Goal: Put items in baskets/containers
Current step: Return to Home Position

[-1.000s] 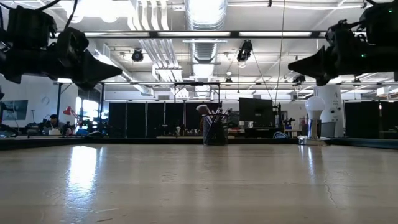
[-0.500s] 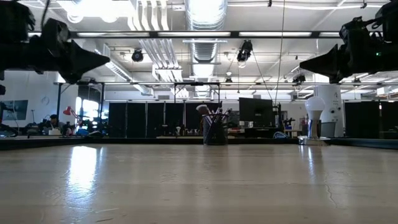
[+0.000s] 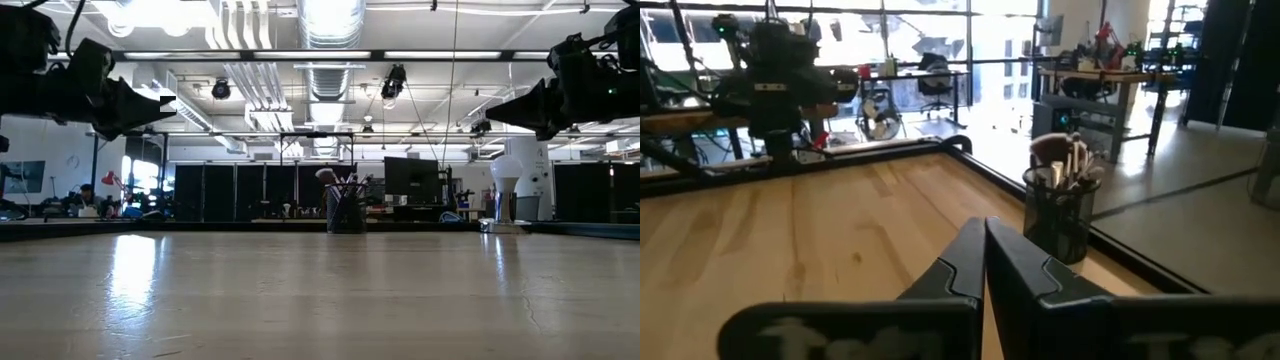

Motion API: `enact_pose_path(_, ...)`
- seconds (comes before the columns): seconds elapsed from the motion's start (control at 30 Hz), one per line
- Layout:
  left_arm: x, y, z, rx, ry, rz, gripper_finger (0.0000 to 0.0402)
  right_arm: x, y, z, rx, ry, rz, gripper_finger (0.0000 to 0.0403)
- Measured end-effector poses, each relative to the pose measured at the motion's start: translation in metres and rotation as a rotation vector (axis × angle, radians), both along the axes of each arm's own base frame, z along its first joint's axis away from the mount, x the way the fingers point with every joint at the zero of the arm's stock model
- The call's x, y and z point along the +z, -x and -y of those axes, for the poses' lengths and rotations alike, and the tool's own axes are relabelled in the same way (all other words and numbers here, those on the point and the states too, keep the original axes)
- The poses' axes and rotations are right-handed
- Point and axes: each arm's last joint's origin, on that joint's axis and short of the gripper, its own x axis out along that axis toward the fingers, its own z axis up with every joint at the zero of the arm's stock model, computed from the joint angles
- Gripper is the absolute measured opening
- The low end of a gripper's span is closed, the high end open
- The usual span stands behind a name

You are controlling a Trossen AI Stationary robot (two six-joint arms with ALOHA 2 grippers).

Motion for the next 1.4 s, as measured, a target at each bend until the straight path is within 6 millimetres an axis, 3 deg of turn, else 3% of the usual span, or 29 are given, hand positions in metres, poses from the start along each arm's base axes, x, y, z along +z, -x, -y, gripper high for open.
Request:
enact_pose_path(0.2, -0.0011, -0.0008, -0.0001, -0.004, 0.081, 0.021, 0.0, -0.0021, -0.0016, 0.0005, 0.001, -0.013, -0.023, 0.0008)
enact_pose_path(1.4, -0.0008, -0.0008, -0.0002, -0.003, 0.083, 0.027, 0.0, -0.0034, -0.0026, 0.0008, 0.003, -0.019, -0.038, 0.0009)
